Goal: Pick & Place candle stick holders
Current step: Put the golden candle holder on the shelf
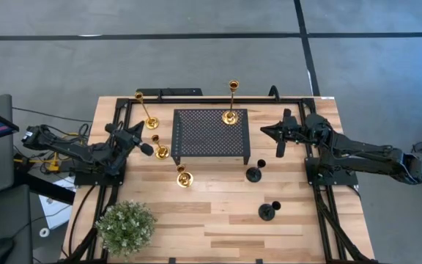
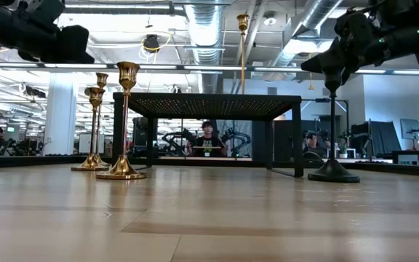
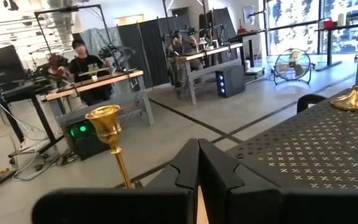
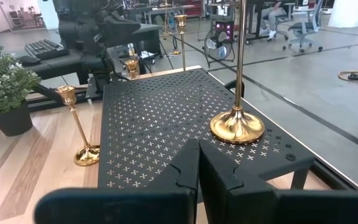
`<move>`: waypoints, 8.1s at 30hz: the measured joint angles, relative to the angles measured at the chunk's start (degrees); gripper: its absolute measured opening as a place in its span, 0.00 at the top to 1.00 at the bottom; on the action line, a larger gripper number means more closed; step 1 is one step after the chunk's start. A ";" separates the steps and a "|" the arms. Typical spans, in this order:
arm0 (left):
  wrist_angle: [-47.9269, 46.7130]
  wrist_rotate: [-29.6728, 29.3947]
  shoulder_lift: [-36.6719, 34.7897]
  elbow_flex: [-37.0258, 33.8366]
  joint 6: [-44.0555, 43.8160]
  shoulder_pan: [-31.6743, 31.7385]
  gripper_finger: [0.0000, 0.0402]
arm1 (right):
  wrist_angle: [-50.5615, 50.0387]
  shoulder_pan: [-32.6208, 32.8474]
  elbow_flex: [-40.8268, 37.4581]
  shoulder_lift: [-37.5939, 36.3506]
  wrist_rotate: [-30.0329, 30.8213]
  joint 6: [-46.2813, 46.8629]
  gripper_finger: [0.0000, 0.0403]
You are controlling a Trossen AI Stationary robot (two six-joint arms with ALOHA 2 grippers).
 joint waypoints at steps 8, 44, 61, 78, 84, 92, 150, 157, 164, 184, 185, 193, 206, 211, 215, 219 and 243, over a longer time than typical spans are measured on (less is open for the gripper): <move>-0.15 -7.13 0.00 0.00 0.04 0.03 0.98 | -0.02 0.00 0.02 0.00 0.00 -0.01 1.00; 2.31 60.74 6.11 0.00 -15.63 6.88 0.99 | 1.68 -0.02 0.09 0.00 0.46 -1.54 1.00; 12.36 65.26 28.57 9.94 -12.07 31.98 0.99 | 1.55 0.00 0.09 0.02 0.44 -1.52 1.00; -13.04 60.29 2.79 11.82 -10.05 40.09 0.99 | 1.25 -0.02 0.09 0.02 0.44 -1.52 1.00; -30.55 54.62 -1.38 19.16 -10.75 40.09 0.99 | 1.27 0.00 0.09 0.02 0.44 -1.50 1.00; -43.43 49.99 -1.31 21.22 -16.86 40.09 0.99 | 1.29 -0.01 0.09 0.02 0.44 -1.48 1.00; -44.26 24.29 12.13 13.46 -35.02 40.09 0.94 | 0.78 0.00 0.09 0.07 0.42 -1.39 1.00; -44.25 24.32 12.09 13.44 -36.44 40.09 0.77 | -0.11 -0.02 0.09 0.07 0.43 -1.50 1.00; -43.89 19.45 12.19 13.44 -39.96 40.09 0.59 | -0.02 -0.02 0.09 0.07 0.44 -1.50 1.00; -33.03 16.82 26.78 13.44 -43.32 42.21 0.40 | 0.02 -0.02 0.09 0.07 0.45 -1.52 1.00; -32.21 16.74 27.66 13.44 -43.38 42.72 0.40 | 0.02 -0.02 0.09 0.07 0.46 -1.52 1.00; -27.97 16.77 32.49 13.44 -43.33 46.59 0.40 | 0.00 -0.02 0.09 0.07 1.59 -1.52 1.00; -22.25 18.83 32.89 13.44 -42.18 47.91 0.40 | -0.15 -0.02 0.09 0.07 1.73 -1.52 1.00; -18.56 23.54 32.87 13.44 -42.03 47.91 0.40 | -0.16 -0.02 0.09 0.07 1.73 -1.52 1.00; -18.18 24.35 32.88 13.44 -41.23 47.91 0.40 | -0.17 -0.02 0.09 0.07 1.73 -1.52 1.00; -17.88 24.37 32.87 13.44 -40.20 47.93 0.41 | -0.17 -0.02 0.09 0.07 1.73 -1.52 1.00; -16.05 26.81 33.03 13.44 -37.57 52.78 0.79 | -0.20 -0.02 0.09 0.07 1.72 -1.52 1.00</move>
